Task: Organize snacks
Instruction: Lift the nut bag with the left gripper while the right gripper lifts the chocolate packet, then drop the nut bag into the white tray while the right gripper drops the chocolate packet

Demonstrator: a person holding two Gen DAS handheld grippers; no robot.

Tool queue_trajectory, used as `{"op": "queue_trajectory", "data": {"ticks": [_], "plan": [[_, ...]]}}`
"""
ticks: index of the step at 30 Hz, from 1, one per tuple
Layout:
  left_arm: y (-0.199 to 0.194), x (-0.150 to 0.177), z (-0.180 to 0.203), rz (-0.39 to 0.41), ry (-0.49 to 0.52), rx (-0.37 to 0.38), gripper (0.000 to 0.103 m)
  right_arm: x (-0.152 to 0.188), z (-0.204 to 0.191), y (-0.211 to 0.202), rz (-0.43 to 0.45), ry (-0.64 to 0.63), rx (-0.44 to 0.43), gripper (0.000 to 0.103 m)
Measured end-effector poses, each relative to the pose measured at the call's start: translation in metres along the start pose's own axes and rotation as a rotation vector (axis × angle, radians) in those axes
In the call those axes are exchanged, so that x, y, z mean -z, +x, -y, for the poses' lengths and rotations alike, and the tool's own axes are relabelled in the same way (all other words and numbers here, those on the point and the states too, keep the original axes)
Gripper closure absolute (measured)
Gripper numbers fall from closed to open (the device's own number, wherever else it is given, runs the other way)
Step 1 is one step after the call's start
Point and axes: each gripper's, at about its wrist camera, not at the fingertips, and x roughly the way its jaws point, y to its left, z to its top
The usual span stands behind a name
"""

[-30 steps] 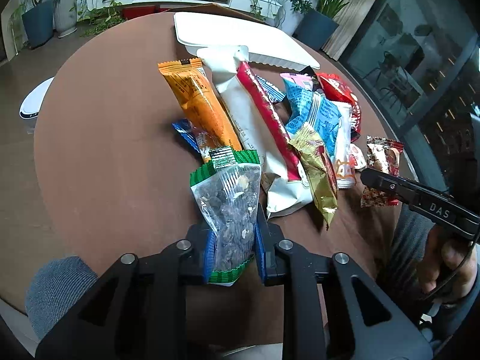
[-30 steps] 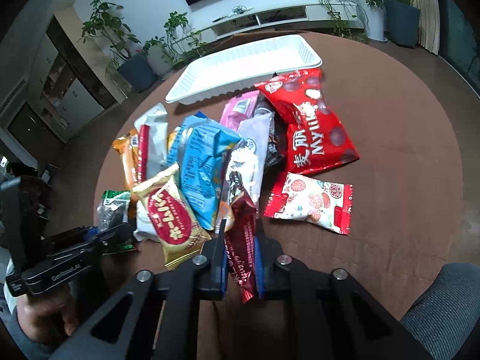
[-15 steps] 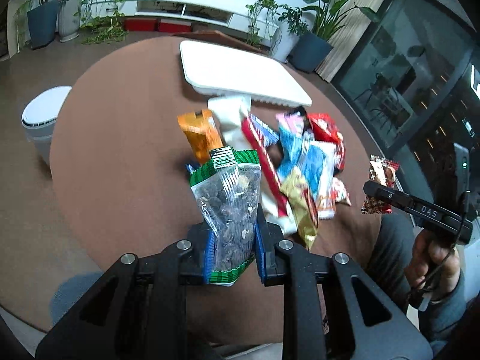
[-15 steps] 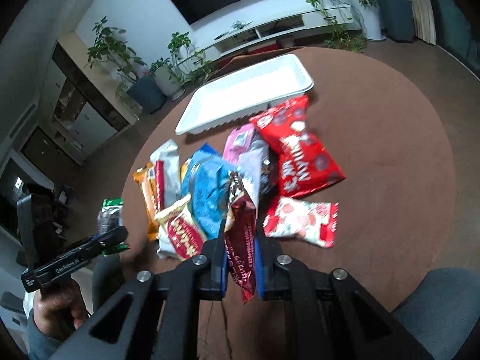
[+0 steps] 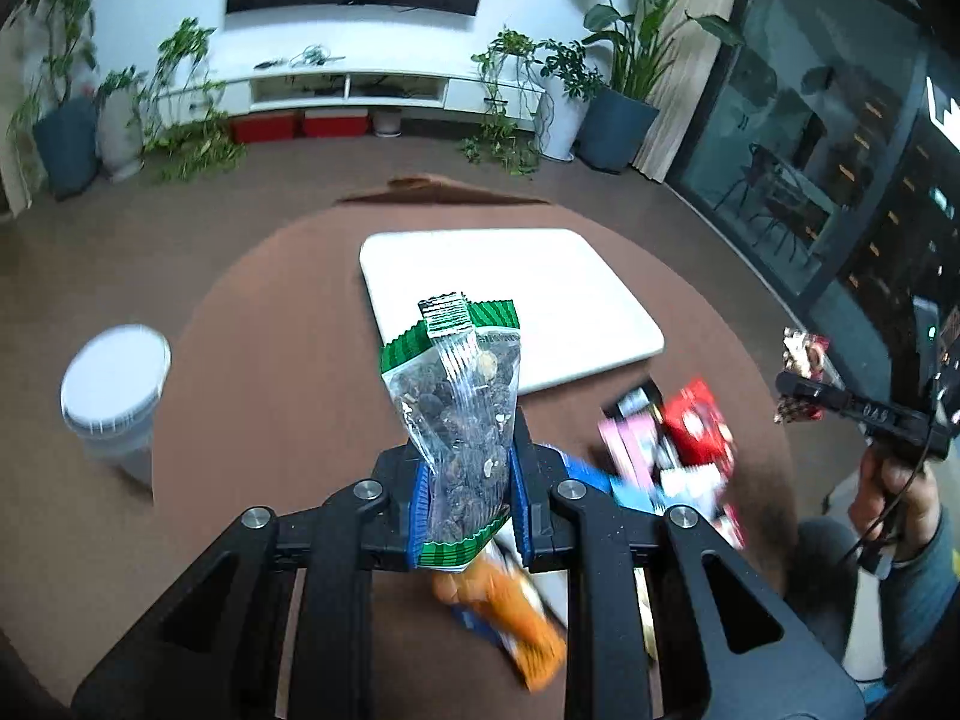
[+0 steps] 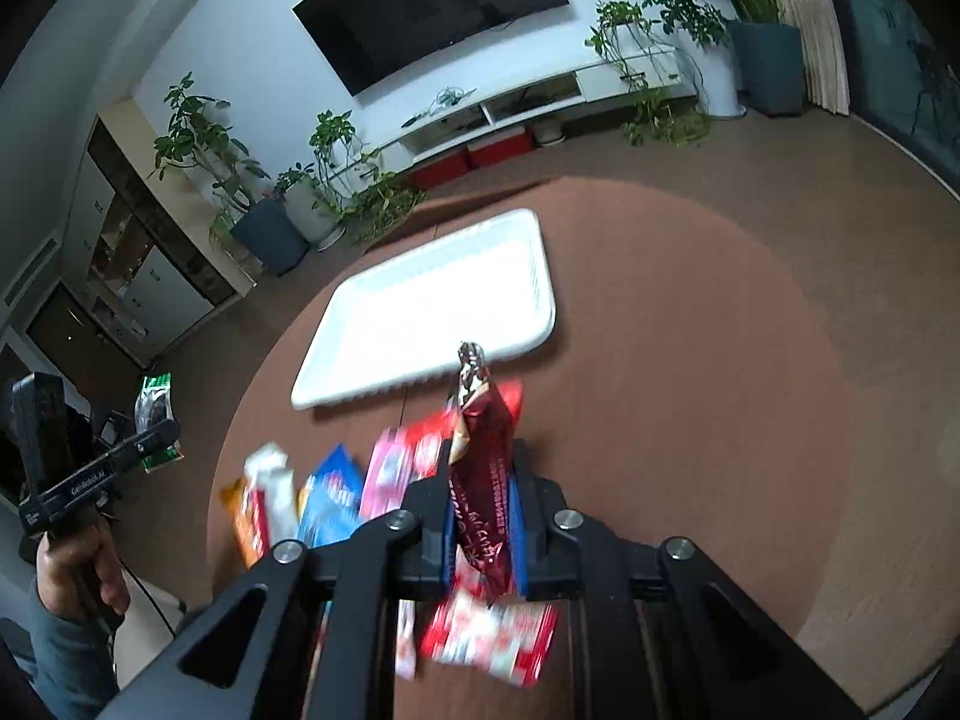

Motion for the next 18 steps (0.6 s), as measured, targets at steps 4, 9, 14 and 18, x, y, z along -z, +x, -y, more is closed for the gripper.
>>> {"op": "queue_trajectory", "data": {"ticks": [4,9,14,18], "plan": [[0.032,-0.044,-0.006,-0.035,0.024,-0.002,0.083,-0.046,-0.003,0.028,-0.016,-0.028,-0.023,0.088],[0.084,-0.077,-0.013,-0.098,0.045,0.015,0.083,-0.082,-0.018,0.068,-0.069,-0.076,-0.064,0.088],[0.138,-0.091,-0.015,-0.202,0.073,0.020,0.083,-0.099,-0.033,0.124,-0.174,-0.143,-0.070,0.088],[0.172,-0.092,-0.019,-0.256,0.093,0.002,0.083,-0.102,-0.033,0.159,-0.235,-0.162,-0.041,0.088]]}}
